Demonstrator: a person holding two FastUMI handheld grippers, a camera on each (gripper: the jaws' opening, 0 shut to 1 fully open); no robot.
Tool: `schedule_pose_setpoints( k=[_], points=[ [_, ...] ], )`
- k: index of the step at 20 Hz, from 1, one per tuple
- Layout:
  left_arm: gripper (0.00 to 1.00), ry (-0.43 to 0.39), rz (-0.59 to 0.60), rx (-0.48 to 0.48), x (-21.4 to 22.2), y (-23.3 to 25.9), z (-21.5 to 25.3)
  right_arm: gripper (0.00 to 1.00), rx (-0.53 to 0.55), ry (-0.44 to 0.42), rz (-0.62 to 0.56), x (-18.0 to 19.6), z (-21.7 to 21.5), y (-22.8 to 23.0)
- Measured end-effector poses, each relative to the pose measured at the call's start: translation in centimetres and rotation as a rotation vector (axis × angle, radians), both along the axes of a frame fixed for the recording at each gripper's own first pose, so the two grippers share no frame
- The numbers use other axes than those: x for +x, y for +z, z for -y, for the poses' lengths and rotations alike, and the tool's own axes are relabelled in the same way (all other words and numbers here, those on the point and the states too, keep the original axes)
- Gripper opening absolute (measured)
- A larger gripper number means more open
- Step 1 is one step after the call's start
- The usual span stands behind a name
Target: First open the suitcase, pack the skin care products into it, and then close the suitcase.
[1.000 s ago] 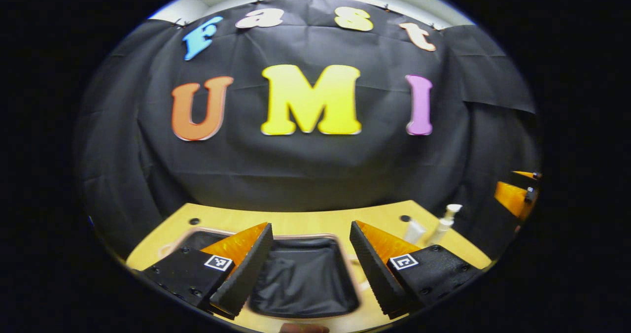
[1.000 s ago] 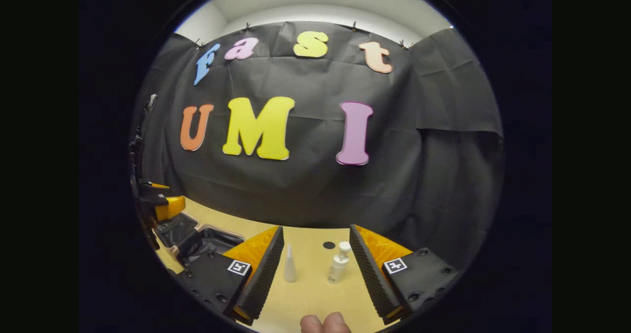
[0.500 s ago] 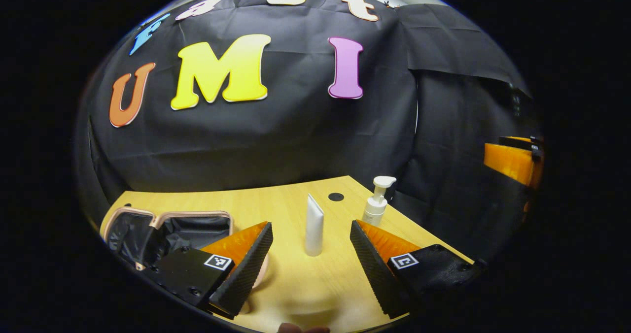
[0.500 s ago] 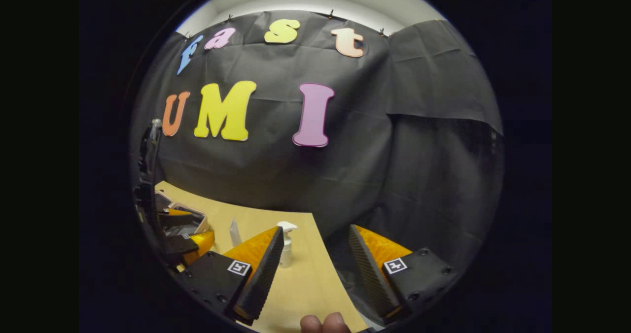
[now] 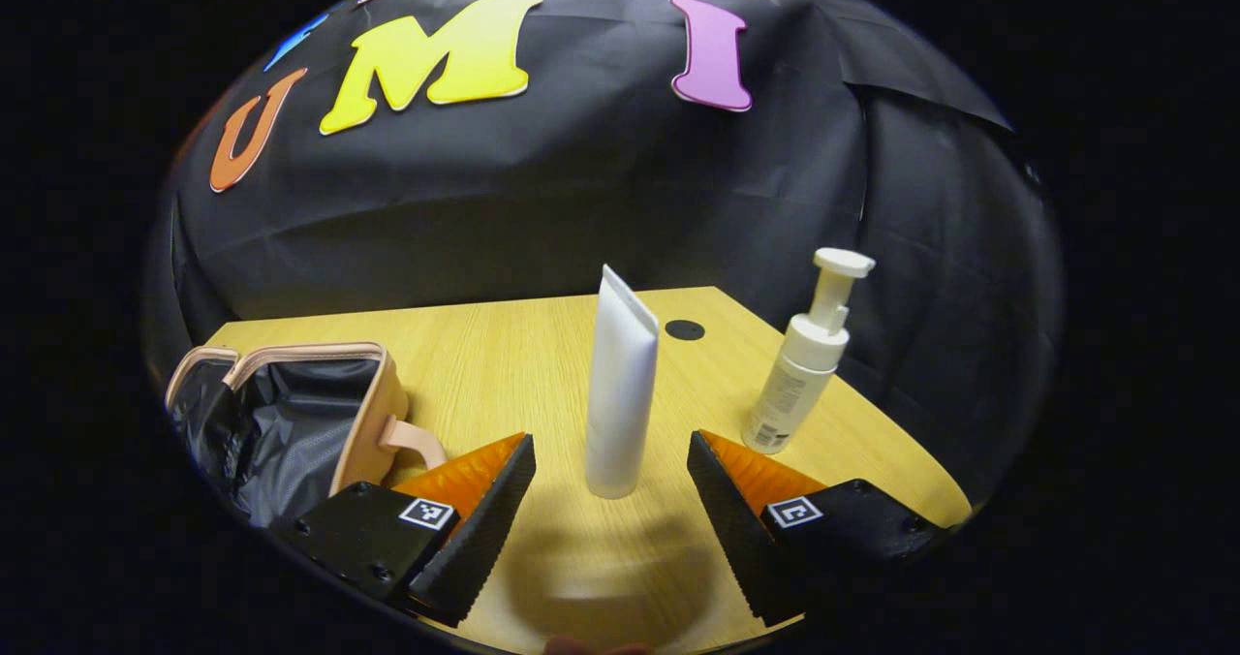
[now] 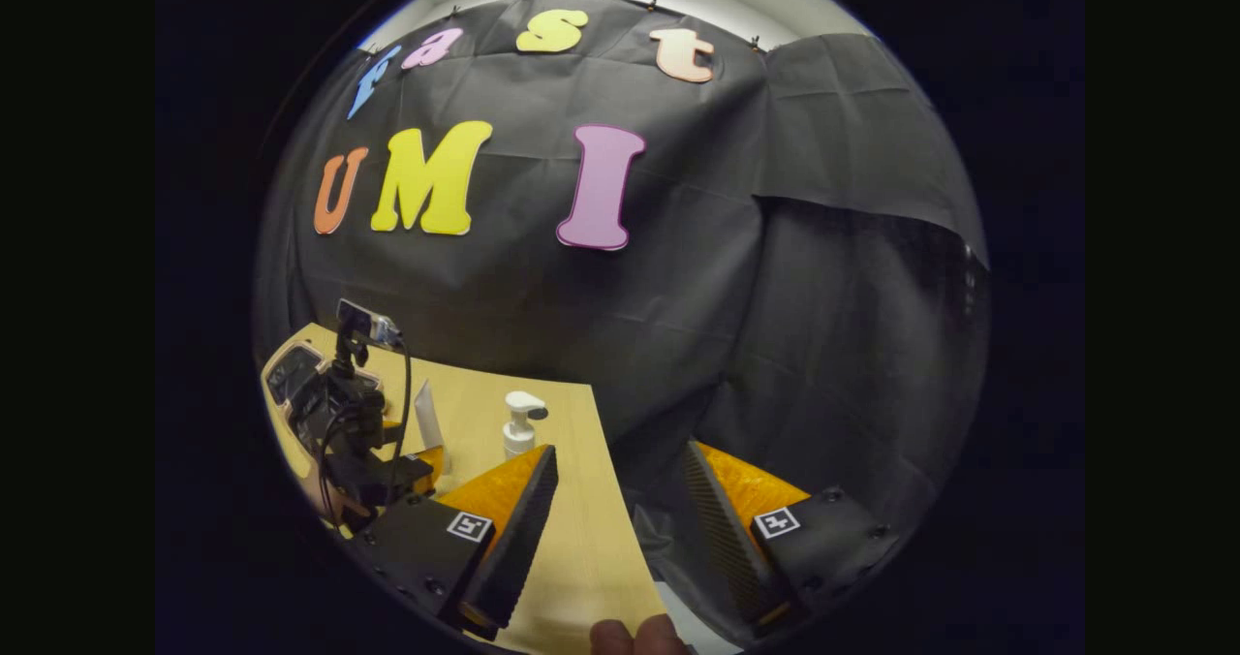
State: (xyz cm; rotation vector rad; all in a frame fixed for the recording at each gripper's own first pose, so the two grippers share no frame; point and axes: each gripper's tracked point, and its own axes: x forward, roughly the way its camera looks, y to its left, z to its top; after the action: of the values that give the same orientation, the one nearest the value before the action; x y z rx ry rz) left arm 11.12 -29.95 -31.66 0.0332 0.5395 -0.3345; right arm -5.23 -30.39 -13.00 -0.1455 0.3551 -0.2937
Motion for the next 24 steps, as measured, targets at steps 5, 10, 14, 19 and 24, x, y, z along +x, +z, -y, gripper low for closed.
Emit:
schedule_pose_setpoints(
  k=[5,10,14,19,24],
  points=[
    [1.00,-0.004,-0.036,0.038,2.1,-3.0,0.3,0.79,0.000,0.003,-0.009,1.2,-0.4,-0.4],
    [0.74,-0.033,-0.072,0.073,2.9,-4.4,0.7,0.79,0.012,-0.007,-0.013,2.4,-0.6,-0.6],
    [0.53,-0.061,-0.085,0.095,3.0,-4.9,1.3,0.77,0.014,-0.010,-0.016,2.4,-1.0,-1.0],
    [0.47,-0.088,-0.059,0.051,2.5,-2.1,1.2,0.79,0.015,0.010,-0.018,2.6,-1.4,-1.0],
    [0.47,-0.113,-0.005,-0.039,0.7,5.8,-0.1,0.79,0.075,0.044,-0.014,4.0,-2.4,-3.6]
  ],
)
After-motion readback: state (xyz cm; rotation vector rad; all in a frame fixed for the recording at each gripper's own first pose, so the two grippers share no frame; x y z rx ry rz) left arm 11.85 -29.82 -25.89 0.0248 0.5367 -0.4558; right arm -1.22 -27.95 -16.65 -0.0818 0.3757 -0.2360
